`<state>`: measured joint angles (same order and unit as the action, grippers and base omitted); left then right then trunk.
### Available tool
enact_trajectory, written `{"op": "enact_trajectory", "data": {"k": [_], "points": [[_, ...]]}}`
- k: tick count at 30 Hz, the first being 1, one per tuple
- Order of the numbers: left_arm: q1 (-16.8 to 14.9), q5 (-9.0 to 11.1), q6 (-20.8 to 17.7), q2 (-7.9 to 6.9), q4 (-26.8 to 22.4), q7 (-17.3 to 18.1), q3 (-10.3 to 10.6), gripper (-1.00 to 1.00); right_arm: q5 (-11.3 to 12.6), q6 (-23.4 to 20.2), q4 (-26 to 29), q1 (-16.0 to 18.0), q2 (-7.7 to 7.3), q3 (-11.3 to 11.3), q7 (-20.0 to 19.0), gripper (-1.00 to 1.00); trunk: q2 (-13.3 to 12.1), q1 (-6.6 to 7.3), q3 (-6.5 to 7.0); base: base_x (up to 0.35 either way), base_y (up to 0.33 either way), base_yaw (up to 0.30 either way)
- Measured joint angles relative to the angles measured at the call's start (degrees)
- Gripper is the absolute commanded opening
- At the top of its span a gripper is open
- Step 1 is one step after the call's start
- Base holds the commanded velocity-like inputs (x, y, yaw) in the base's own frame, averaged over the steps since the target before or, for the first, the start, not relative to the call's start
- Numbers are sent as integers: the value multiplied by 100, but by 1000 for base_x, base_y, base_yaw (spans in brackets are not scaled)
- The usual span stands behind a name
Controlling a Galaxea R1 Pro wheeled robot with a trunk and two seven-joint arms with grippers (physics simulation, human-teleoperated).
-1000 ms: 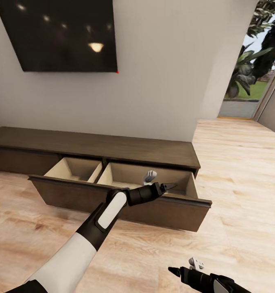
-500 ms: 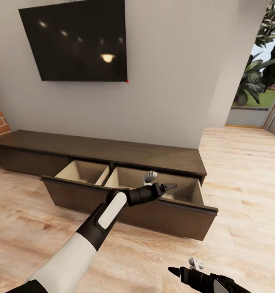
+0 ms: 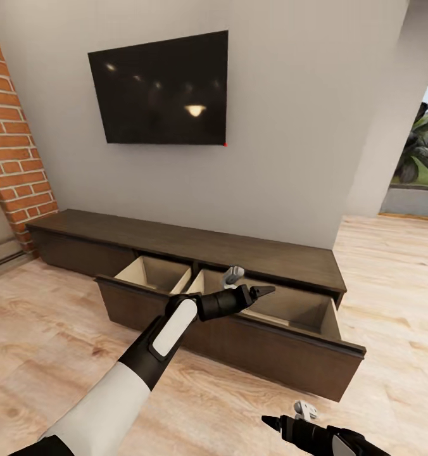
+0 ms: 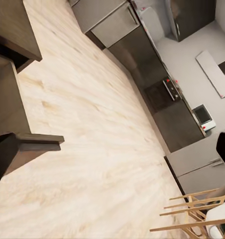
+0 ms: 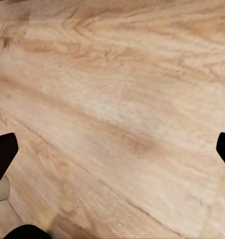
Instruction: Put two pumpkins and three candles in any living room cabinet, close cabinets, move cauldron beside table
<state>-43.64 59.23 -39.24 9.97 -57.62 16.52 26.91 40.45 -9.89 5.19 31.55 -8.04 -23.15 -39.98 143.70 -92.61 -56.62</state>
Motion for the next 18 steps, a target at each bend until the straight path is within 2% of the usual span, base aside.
{"op": "enact_trajectory", "data": {"k": [18], "points": [[0,-1,8,0,9,0,0,100,-8,-33,0,0,-1,6,9,100,-24,46,312,0,0,272]]}}
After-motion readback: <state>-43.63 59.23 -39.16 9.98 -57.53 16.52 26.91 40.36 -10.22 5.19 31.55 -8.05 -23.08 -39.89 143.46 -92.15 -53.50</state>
